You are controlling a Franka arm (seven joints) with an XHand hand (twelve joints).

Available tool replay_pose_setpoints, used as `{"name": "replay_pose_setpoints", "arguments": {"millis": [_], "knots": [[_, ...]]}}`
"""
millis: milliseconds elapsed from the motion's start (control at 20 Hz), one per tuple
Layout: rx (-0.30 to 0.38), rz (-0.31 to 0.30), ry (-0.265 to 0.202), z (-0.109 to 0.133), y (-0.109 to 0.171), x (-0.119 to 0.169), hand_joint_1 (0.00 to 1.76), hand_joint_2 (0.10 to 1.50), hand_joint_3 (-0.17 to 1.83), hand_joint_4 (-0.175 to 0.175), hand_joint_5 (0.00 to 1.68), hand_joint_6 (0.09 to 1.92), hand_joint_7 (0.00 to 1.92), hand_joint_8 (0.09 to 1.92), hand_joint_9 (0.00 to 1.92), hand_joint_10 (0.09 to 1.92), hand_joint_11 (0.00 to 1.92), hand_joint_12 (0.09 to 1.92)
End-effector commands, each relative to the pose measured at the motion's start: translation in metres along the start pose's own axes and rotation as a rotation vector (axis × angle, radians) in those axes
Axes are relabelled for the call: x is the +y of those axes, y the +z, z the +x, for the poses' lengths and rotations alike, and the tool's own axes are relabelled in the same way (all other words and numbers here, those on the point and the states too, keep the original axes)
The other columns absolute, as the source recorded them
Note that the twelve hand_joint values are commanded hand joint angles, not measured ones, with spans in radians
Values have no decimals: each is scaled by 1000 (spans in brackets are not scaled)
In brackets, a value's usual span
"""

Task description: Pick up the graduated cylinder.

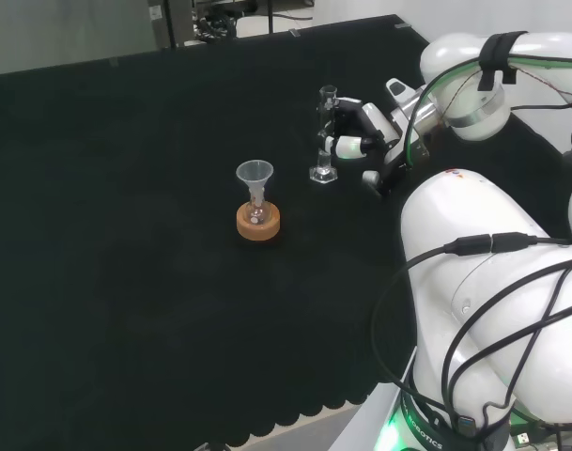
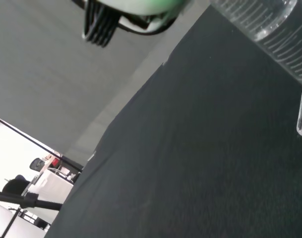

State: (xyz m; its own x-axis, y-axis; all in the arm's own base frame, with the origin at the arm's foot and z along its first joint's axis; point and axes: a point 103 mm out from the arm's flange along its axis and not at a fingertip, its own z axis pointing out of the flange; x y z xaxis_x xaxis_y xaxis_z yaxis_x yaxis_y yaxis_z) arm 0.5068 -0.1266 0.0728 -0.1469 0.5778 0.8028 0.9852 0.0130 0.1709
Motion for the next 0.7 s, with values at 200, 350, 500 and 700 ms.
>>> {"name": "replay_pose_setpoints", "arguments": {"millis": [200,350,500,700], "knots": [[19,-6,-4,1,3,0,1097,702,613,5,707,607,592,621,871,425,682,1116],[31,-18,3,4,4,-1,1116,721,614,0,725,613,610,625,899,410,735,1086],[44,-22,4,1,3,0,1126,738,614,-3,733,614,619,626,920,395,770,1062],[44,-15,-8,3,4,1,1131,750,610,-6,748,614,635,628,949,380,808,1038]]}}
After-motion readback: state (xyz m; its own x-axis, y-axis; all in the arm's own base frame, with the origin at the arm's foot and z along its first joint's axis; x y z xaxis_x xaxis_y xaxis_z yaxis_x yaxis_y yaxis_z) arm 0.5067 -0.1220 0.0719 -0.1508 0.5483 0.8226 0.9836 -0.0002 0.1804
